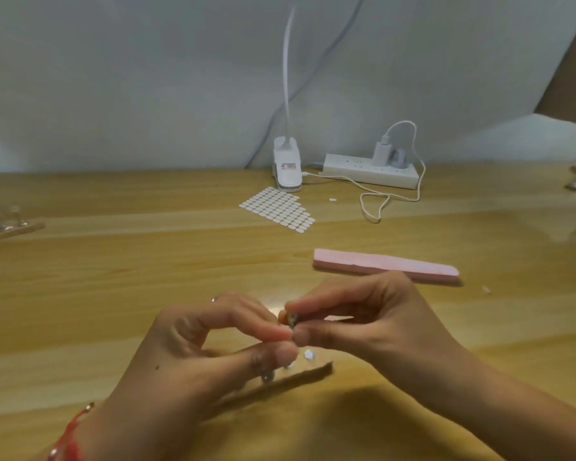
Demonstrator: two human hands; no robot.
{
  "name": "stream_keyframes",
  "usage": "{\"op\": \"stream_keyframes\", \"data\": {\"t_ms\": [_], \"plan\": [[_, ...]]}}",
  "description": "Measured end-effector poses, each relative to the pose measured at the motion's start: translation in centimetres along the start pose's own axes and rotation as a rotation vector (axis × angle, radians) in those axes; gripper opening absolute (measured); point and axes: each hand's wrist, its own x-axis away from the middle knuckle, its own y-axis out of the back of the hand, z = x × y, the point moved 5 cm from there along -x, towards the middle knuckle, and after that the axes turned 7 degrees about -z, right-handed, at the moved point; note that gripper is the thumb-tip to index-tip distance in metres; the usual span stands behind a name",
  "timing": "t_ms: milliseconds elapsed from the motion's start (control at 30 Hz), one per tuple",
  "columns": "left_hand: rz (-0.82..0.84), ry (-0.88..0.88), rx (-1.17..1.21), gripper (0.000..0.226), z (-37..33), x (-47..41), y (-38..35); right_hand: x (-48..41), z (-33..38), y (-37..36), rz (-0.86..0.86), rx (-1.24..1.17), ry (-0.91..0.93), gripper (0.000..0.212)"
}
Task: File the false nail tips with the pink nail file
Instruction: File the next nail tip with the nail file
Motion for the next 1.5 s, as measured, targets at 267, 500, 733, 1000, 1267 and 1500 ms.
{"op": "stream_keyframes", "data": {"t_ms": [267, 500, 733, 1000, 1267, 1500], "plan": [[-0.069, -0.120, -0.145, 0.039, -0.2, -0.4, 0.6, -0.2, -1.1, -0.8, -0.027, -0.208, -0.167, 0.023], [-0.219, -0.033, -0.020, 0.041, 0.0, -0.4, 1.2, -2.5, 0.1, 3.8, -0.143, 0.356, 0.071, 0.021], [-0.314, 0.147, 0.083, 0.015, 0.5, -0.4, 0.9, -3.5, -2.6, 10.0, -0.197, 1.343, 0.009, 0.033], [-0.283, 0.065, -0.139, 0.018, 0.2, -0.4, 1.6, -1.1, 1.5, 3.6, -0.122, 0.838, 0.597, 0.040], [-0.283, -0.117, -0.238, 0.013, 0.0, -0.3, 1.7, 0.3, 0.8, 1.1, -0.035, 0.883, 0.695, 0.040], [-0.279, -0.155, -0.310, 0.014, 0.1, -0.4, 2.2, 0.4, 0.5, 0.9, -0.021, 0.835, 0.684, 0.039]]}}
